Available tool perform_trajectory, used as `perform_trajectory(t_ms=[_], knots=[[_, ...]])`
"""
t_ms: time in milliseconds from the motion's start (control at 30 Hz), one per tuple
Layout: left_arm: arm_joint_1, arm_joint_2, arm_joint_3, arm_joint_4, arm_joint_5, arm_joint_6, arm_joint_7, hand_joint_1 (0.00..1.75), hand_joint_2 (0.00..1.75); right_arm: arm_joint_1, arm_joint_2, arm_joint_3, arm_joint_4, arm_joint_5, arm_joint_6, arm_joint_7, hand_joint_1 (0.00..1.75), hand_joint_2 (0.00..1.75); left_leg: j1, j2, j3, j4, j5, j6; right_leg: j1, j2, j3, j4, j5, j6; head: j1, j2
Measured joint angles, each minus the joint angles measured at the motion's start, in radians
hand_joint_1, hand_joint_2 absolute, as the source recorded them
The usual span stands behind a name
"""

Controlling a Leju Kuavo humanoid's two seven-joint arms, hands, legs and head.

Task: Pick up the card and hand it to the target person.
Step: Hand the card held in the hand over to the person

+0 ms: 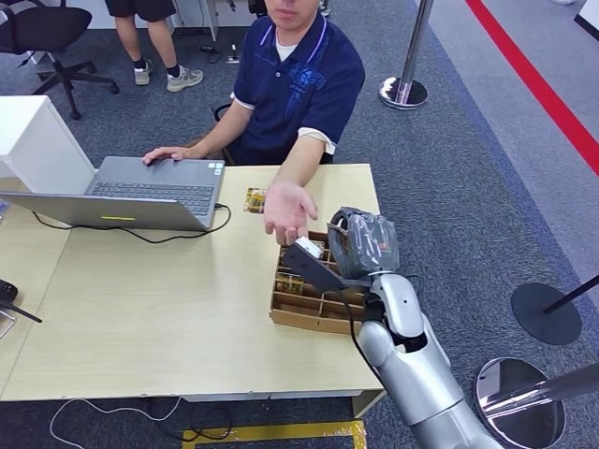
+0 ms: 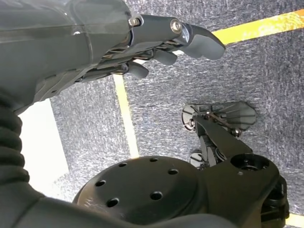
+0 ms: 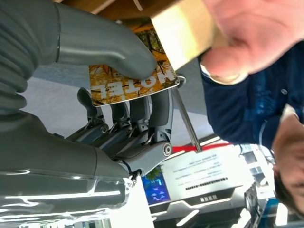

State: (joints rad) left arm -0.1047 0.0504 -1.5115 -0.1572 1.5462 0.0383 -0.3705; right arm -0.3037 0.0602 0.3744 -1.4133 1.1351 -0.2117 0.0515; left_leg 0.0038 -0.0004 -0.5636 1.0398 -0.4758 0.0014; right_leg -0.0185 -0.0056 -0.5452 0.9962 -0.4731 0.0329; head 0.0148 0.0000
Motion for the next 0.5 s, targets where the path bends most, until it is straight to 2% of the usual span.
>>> perform_trajectory(t_ms=[33, 200, 500], knots=[[0.0, 0.0, 0.0, 0.0, 0.0, 0.0, 0.0, 0.0, 0.0, 0.005, -0.001, 0.001, -0.02, -0.001, 0.003, 0.001, 1.35, 1.75, 0.0, 0.0, 0.0, 0.0, 0.0, 0.0, 0.0, 0.0, 0.0, 0.0, 0.0, 0.0, 0.0, 0.0], [0.0, 0.0, 0.0, 0.0, 0.0, -0.001, -0.002, 0.0, 0.0, 0.03, -0.006, 0.014, -0.128, -0.006, 0.015, -0.005, 1.51, 1.75, 0.0, 0.0, -0.001, 0.0, 0.0, 0.0, 0.0, 0.0, -0.001, 0.0, 0.0, 0.0, 0.0, 0.0], [0.0, -0.002, 0.001, 0.0, 0.0, -0.001, -0.007, 0.0, 0.0, 0.038, -0.01, 0.038, -0.188, -0.021, 0.03, -0.016, 1.51, 1.75, 0.0, 0.0, -0.001, 0.0, 0.0, 0.0, 0.0, 0.0, -0.001, 0.0, 0.0, 0.0, 0.0, 0.0]])
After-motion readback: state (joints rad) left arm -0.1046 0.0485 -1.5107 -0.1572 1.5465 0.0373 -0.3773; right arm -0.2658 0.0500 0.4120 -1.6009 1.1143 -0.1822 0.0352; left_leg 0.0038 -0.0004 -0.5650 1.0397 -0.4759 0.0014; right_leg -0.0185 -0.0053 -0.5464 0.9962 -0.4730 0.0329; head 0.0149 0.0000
